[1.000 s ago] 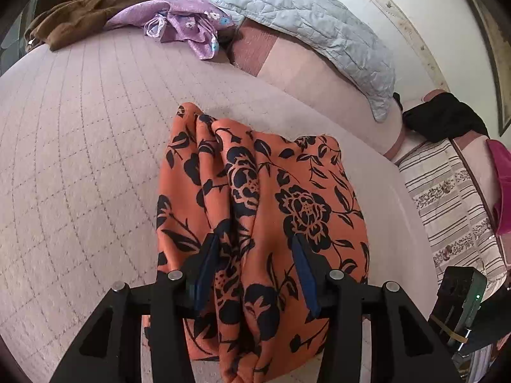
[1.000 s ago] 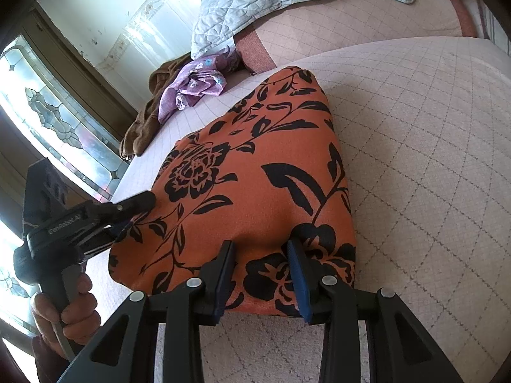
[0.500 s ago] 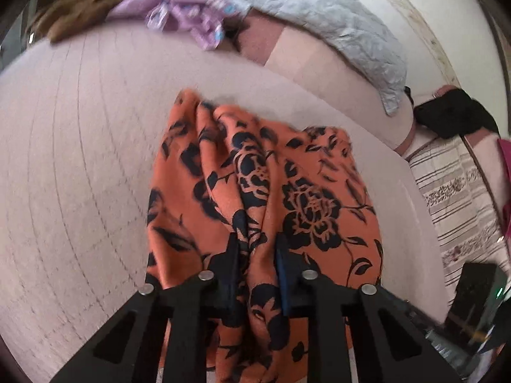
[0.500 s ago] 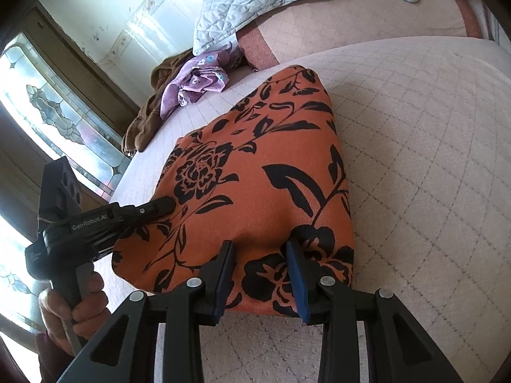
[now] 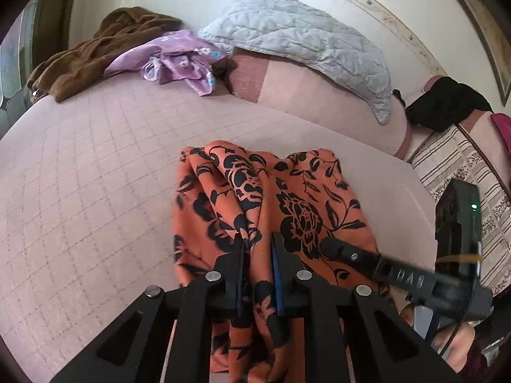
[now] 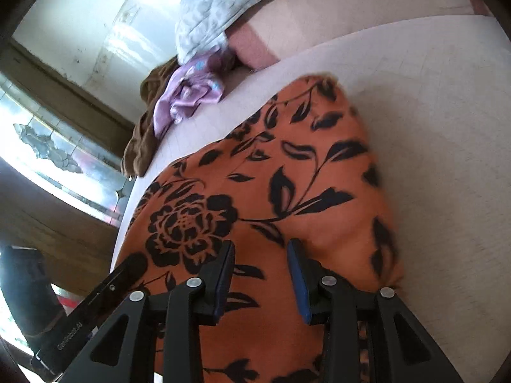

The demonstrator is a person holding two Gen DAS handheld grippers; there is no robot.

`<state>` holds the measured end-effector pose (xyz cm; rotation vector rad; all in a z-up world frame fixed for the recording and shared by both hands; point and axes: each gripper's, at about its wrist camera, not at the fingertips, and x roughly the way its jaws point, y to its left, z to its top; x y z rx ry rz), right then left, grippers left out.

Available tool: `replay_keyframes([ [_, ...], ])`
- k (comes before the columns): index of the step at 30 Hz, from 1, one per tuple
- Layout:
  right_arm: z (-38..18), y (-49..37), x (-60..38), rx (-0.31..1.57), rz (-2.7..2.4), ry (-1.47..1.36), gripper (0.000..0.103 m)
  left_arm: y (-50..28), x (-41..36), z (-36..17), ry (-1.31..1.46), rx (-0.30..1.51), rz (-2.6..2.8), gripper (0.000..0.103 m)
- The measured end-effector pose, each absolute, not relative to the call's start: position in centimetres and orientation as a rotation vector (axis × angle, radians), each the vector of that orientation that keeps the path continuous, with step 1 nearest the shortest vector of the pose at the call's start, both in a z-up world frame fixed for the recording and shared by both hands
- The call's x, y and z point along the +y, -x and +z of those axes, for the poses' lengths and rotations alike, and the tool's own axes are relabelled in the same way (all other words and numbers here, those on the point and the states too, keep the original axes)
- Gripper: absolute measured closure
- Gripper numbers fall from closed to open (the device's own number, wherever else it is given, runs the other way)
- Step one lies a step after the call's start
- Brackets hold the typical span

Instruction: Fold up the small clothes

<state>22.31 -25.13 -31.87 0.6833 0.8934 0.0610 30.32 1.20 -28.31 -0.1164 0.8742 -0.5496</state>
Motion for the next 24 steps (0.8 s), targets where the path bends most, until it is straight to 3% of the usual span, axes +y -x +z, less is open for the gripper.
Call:
replay_keyframes([
  [5,-31.9,-23.1,-20.4,0.907,0.103,-0.53,0.066,-31.7,1.5,-31.0,0.116,0.96,-0.48,0.087],
  [7,-32.2,-23.4,-20.4,0.911,0.099,-0.518,0.068,-32.2,1.5,-32.3,0.12,1.015,-0.467,0.081],
  [10,-31.5,-23.4,-21.5,0.949,0.111,-0.541,0.069,-31.6,1.8,-31.1,0.086,0.99,-0.411,0.067],
  [15,-27.9,-24.3,-24.9,0.873,-0.03,-0.47,0.065,-29.4,1.8,-29.2,-0.021,0.898,-0.375,0.064],
  [19,-30.2,-28.0,-28.6,0.912,-0.083,-0.589,0.066,-30.4,1.0,-30.9,-0.154,0.91,-0.308,0.051],
  [21,-33.7,-29.8,-29.6,1.016,-0.087,-0.661,0.065,-30.8,0.7,-31.7,-0.172,0.915,-0.295,0.051],
  [24,-33.3,-29.4,-29.6,0.978,-0.086,-0.667,0.066,-30.5,0.2,-30.9,-0.209,0.88,-0.289,0.051],
])
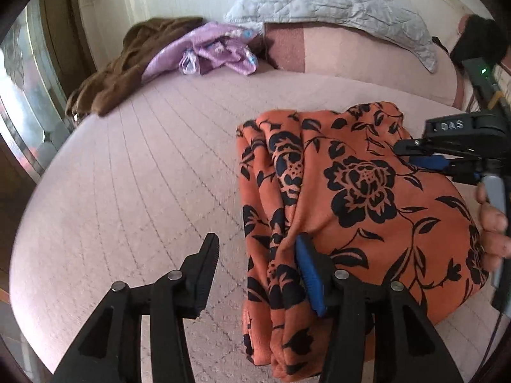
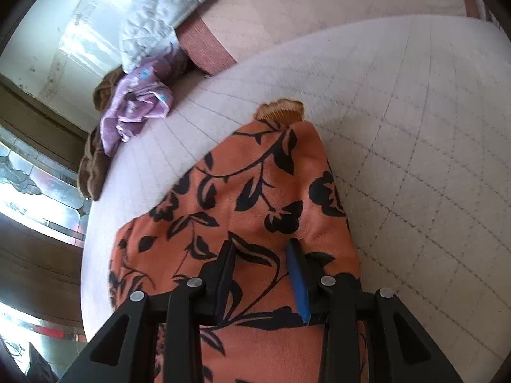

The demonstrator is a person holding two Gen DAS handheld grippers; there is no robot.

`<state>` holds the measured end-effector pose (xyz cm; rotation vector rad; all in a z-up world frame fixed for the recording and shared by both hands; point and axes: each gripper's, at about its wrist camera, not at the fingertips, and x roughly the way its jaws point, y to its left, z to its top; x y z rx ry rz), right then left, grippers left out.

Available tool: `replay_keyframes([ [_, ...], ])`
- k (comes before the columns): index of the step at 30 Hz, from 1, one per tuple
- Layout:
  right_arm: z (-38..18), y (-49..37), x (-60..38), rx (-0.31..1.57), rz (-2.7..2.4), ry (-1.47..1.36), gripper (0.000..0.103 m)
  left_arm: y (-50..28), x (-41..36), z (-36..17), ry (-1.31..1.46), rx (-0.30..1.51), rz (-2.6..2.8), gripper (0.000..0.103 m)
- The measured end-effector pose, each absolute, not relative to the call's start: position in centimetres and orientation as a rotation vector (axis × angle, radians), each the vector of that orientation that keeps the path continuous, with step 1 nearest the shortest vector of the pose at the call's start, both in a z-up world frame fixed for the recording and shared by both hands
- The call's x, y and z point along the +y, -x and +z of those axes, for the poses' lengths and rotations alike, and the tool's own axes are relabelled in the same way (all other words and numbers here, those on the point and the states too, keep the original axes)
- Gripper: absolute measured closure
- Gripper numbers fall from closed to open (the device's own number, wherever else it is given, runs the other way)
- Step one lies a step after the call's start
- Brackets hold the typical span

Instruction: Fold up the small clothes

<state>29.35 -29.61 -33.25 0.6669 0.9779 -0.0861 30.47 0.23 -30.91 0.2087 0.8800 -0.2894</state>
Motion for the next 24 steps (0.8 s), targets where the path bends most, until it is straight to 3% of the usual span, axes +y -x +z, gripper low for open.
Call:
replay_keyframes([
  [6,-29.8,-22.1,-28.0,0.902,-0.014,-0.553,0.065,-30.2,0.5,-30.0,-0.173,0.875,-0.279,0.051],
  [8,-29.6,-19.3,-27.1,0.898,-0.004,-0.52,0.053,-29.9,0.3,-30.3,-0.191,0.871,-0.273,0.051],
  [9,-30.3,-17.9,-26.7,0.905,-0.008,-0.496,0.052,-29.8,0.2,-30.5,-0.196,0.873,-0.272,0.05],
  [13,-32.3,-15.6,-24.4,0.908,-0.022,-0.291,0.052,-29.4,0.1,-30.6,-0.215,0.857,-0.262,0.05],
  [21,-28.0,-12.0,-24.6,0.877,-0.041,-0.24,0.052,-27.7,0.6,-28.9,-0.182,0.818,-0.294,0.05],
  [24,-26.6,-9.8,-25.4,0.836,-0.065,-0.222,0.052,-27.1,0.5,-28.1,-0.168,0.798,-0.312,0.045],
])
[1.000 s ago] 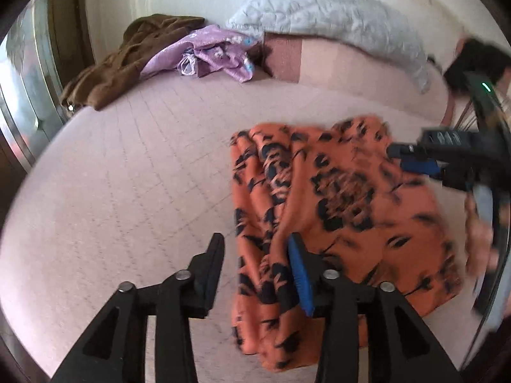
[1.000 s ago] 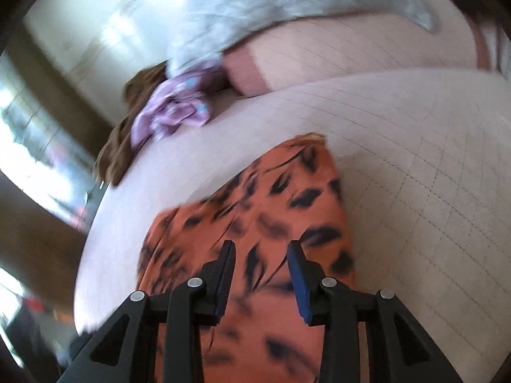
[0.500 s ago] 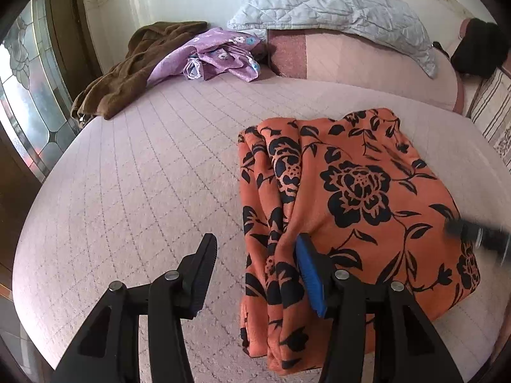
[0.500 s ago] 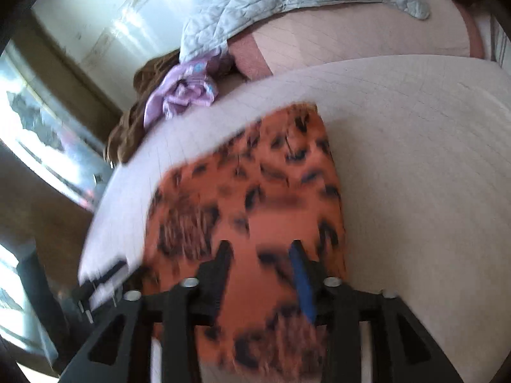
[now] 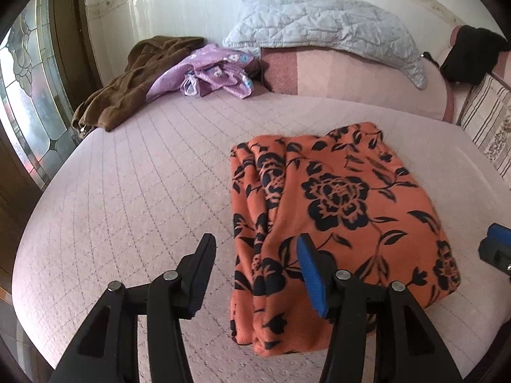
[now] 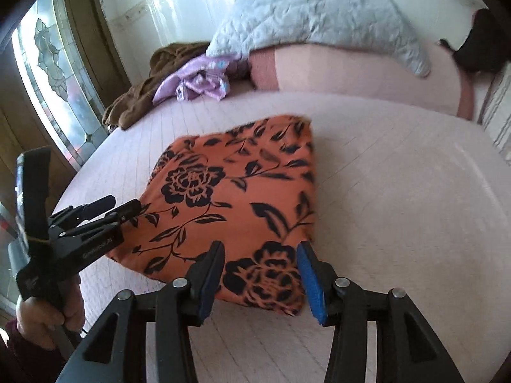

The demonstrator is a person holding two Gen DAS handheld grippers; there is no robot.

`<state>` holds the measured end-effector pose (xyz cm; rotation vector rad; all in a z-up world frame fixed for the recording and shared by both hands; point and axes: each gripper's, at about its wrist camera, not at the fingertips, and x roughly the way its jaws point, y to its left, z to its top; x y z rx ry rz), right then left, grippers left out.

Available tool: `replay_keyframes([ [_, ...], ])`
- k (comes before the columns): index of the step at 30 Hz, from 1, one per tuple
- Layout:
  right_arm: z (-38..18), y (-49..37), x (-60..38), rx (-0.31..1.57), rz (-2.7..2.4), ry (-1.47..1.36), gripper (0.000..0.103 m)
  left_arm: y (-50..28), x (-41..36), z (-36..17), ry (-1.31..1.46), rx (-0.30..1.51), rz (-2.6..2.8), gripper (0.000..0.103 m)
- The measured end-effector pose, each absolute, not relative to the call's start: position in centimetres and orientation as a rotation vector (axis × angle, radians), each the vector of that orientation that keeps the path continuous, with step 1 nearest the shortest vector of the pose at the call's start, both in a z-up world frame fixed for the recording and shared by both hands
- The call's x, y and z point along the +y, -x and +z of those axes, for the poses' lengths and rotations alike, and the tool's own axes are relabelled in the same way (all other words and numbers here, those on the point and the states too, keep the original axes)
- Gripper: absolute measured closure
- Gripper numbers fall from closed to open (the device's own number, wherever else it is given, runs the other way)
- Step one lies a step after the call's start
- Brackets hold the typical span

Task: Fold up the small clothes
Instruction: 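Open the left gripper and pull both grippers back from the bundle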

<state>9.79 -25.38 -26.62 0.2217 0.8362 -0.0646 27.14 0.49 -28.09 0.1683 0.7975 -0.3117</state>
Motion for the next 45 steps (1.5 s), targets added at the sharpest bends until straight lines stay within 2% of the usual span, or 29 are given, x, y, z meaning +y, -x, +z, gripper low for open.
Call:
replay_keyframes([
  [2,-25.6,-8.6,-26.0,0.814,-0.08,-0.233,0.049,-26.7,0.4,-27.6,-0.162,0.778,-0.316,0.04],
  [6,-24.2,-7.5,-26.5,0.792,-0.088,-0.24,0.048,-25.7,0.0,-26.5,-0.184,0.718,-0.309,0.032],
  [15,-23.7,-7.1,-27.0,0.788,-0.098,-0.248,0.047,-25.6,0.2,-25.9,-0.183,0.704,-0.315,0.025],
  [18,-24.4,-8.0,-27.6,0.807,-0.087,-0.276,0.041,-25.7,0.4,-26.0,-0.175,0.706,-0.303,0.024],
  [45,-26.1,-12.5,-29.6,0.814,-0.047,-0.319,0.041,-28.2,-0.6,-27.2,-0.175,0.762,-0.243,0.024],
])
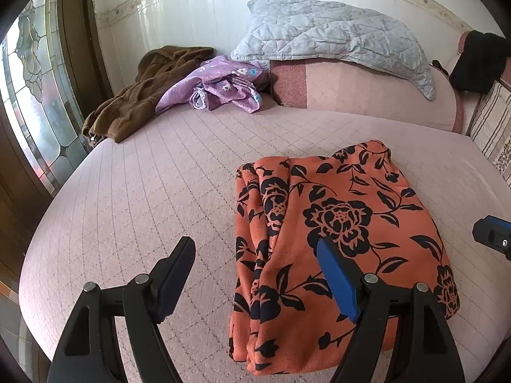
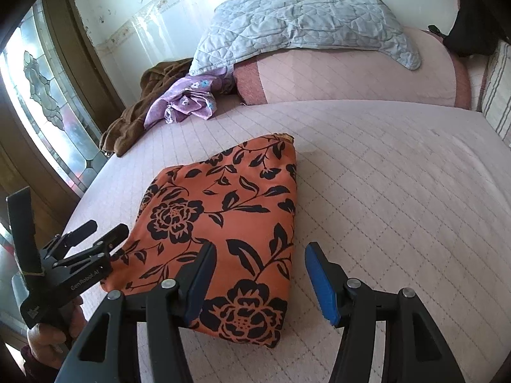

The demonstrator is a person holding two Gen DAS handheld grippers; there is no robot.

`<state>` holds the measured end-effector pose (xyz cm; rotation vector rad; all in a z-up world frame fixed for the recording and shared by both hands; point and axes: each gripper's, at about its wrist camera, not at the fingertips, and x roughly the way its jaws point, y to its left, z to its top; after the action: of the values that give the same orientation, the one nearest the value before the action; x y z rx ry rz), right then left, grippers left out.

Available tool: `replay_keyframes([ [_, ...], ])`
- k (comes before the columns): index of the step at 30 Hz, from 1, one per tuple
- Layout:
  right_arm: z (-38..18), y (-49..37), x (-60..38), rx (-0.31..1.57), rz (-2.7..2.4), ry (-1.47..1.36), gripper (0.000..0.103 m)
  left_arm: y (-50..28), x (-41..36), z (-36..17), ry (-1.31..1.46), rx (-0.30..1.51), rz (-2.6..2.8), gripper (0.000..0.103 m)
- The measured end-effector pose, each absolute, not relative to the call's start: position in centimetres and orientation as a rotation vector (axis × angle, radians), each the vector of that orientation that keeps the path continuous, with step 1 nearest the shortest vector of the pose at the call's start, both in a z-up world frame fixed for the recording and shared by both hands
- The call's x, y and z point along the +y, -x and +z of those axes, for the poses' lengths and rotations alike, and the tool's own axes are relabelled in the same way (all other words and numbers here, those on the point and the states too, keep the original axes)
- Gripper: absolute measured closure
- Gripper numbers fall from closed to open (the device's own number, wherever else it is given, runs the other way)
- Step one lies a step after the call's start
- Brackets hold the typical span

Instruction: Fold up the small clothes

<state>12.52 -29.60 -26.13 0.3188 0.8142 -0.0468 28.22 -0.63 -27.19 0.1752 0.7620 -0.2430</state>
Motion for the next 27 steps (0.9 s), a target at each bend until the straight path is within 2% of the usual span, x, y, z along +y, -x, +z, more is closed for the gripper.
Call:
replay_keyframes([
  [27,-26.7,-13.5,-29.8,0.809,-0.014,-0.327,0.041,-29.1,-1.9,-27.8,-0.181,0.781,-0.229,0.024],
])
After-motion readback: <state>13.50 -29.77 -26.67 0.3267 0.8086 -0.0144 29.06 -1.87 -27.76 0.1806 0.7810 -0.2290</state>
